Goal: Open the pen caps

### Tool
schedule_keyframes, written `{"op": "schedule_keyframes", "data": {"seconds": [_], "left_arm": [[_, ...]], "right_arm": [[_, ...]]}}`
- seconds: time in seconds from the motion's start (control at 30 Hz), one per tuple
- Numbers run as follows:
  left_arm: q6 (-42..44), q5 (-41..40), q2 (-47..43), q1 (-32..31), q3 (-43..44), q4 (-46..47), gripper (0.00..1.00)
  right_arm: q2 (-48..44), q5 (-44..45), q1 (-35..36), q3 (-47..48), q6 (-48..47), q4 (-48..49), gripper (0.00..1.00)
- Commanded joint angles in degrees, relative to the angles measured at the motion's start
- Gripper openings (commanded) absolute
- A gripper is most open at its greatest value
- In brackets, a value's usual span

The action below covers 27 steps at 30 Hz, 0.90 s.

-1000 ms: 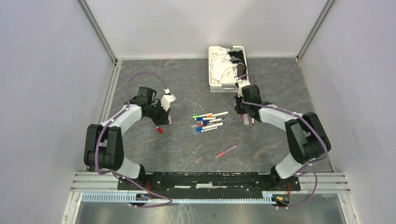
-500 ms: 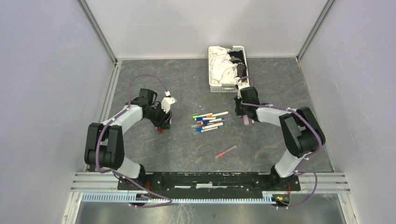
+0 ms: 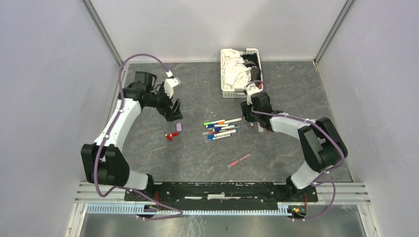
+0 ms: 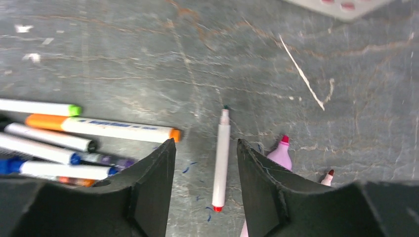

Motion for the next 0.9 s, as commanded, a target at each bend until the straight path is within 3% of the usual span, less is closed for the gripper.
{"op": "schedule_keyframes", "data": {"seconds": [0.0, 0.1, 0.23, 0.63, 0.87], "left_arm": [[-3.81, 5.15, -3.96, 2.38, 6.67, -5.31, 1.0], [-6.75, 3.67, -5.65, 3.41, 8.57, -4.05, 1.0], [-10.9, 2.76, -7.89, 5.76, 8.76, -0.94, 1.0], [-8.41, 4.09, -6.56, 6.37, 8.75, -4.15, 1.0], [-8.12, 6.21, -5.33, 6.37, 8.9, -4.83, 1.0]], "right_arm": [[-3.83, -8.47, 2.49, 2.45, -9.53, 1.02, 0.56], [0.15, -18.41, 3.76, 8.16, -16.46, -4.06, 0.58], [6.17, -22.4, 4.59, 14.66, -22.3, -10.97, 0.55], [10.83, -23.01, 6.07, 17.82, -29.62, -14.03, 0.52], [13.58, -21.31, 6.11, 17.4, -29.63, -13.87, 0.44]]}}
